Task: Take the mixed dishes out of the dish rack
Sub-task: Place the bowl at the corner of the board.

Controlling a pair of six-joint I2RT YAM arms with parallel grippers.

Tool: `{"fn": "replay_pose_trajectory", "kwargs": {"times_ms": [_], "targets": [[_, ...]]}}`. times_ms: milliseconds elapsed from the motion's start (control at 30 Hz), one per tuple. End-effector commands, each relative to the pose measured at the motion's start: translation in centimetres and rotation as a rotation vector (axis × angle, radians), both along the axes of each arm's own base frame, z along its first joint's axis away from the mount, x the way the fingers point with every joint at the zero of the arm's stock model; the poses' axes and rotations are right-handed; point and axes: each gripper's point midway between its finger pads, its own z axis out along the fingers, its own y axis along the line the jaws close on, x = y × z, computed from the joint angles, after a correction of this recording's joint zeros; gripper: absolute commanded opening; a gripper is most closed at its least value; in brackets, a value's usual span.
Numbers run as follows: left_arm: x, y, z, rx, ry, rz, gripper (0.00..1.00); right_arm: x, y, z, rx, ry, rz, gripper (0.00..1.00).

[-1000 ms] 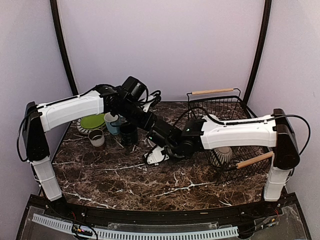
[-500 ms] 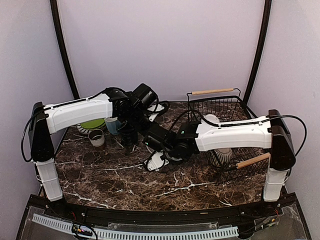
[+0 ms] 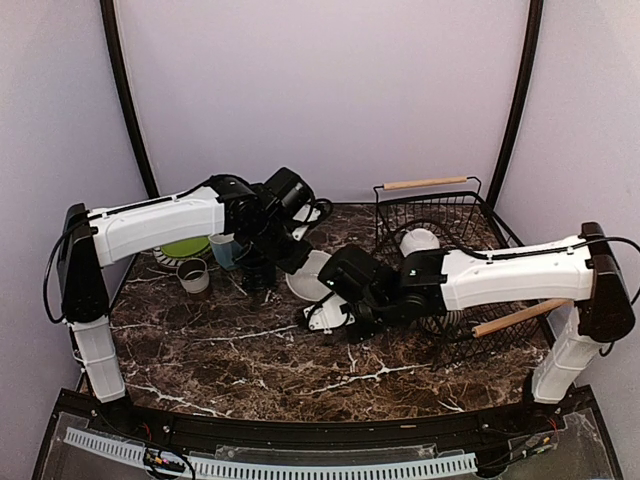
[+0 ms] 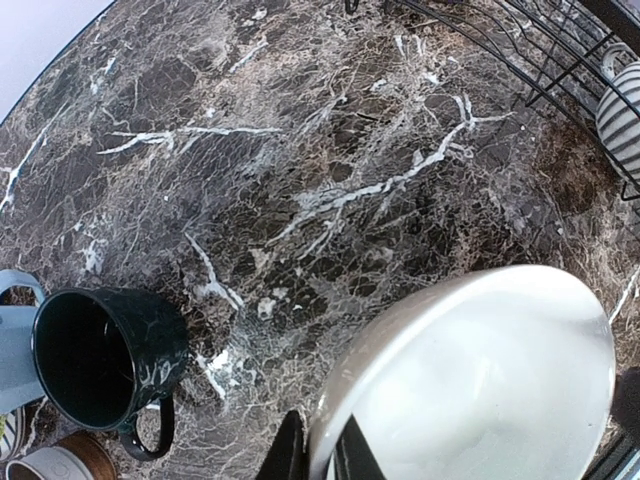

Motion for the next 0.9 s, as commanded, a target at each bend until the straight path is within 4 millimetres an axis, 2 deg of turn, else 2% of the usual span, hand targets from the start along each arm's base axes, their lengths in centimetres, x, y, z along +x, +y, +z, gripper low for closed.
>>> {"fn": "replay_pose_trajectory", "kwargs": {"times_ms": [0,133,200,233,267,300,333,367,400,433,467,500,533,567,600,633,667,767,867], "targets": [[1.4,1.3,4.3,-0.059,-0.110,0.073,0.01,0.0,-0.4,3.7,0.212,-0.050,-0.077,0.99],[1.8,2.8,4.9,-0.062,-0.088,0.160,0.01,-0.2,-1.4,7.6,0.412,-0.064,-0.123,0.99],[1.6,4.4,4.9,-0.063,-0.065,0.218,0.01,-0.9,-1.8,10.3,0.562,-0.028,-0.113,0.99],[1.2,5.2,5.5,-0.084,-0.066,0.255,0.01,-1.3,-2.0,11.5,0.632,-0.011,-0.104,0.99],[0.8,6.3,4.4,-0.072,-0.050,0.282,0.01,-1.7,-2.2,12.5,0.698,0.000,-0.093,0.99],[0.3,7.1,5.3,-0.110,-0.057,0.318,0.01,-1.7,-2.5,13.9,0.781,-0.004,-0.098,0.99],[-0.3,8.3,3.6,-0.096,-0.032,0.344,0.01,-1.4,-2.9,15.2,0.866,-0.019,-0.120,0.99],[-0.9,9.2,4.5,-0.143,-0.035,0.385,0.01,-0.8,-3.6,16.3,0.942,-0.040,-0.161,0.99],[-1.6,10.6,2.4,-0.122,-0.001,0.417,0.01,-0.1,-4.4,17.8,1.036,-0.068,-0.216,0.99],[-2.2,11.6,3.1,-0.165,-0.002,0.457,0.01,0.7,-5.3,18.7,1.098,-0.088,-0.279,0.99],[-2.9,13.2,1.1,-0.142,0.033,0.496,0.01,1.5,-6.1,19.0,1.130,-0.092,-0.342,0.99],[-3.5,14.3,1.5,-0.171,0.030,0.529,0.01,2.1,-6.4,19.5,1.161,-0.073,-0.387,0.99],[-4.1,16.0,-0.2,-0.144,0.053,0.566,0.01,2.4,-6.5,19.4,1.164,-0.054,-0.410,0.99],[-4.5,17.1,0.1,-0.161,0.042,0.592,0.01,2.8,-6.5,19.1,1.152,-0.034,-0.433,0.99],[-5.0,18.8,-1.2,-0.131,0.056,0.633,0.01,3.0,-6.3,18.8,1.145,-0.016,-0.448,0.99],[-5.3,19.6,-1.1,-0.145,0.052,0.655,0.01,3.2,-6.1,18.6,1.142,0.003,-0.466,0.99],[-5.5,20.6,-2.0,-0.150,0.080,0.681,0.01,3.5,-5.9,18.3,1.141,0.028,-0.487,0.99],[-5.5,21.3,-2.9,-0.203,0.124,0.718,0.01,3.8,-4.8,17.2,1.133,0.143,-0.531,0.99],[-5.0,21.5,-3.9,-0.183,0.135,0.754,0.01,3.7,-3.6,16.5,1.149,0.250,-0.539,0.99]]}}
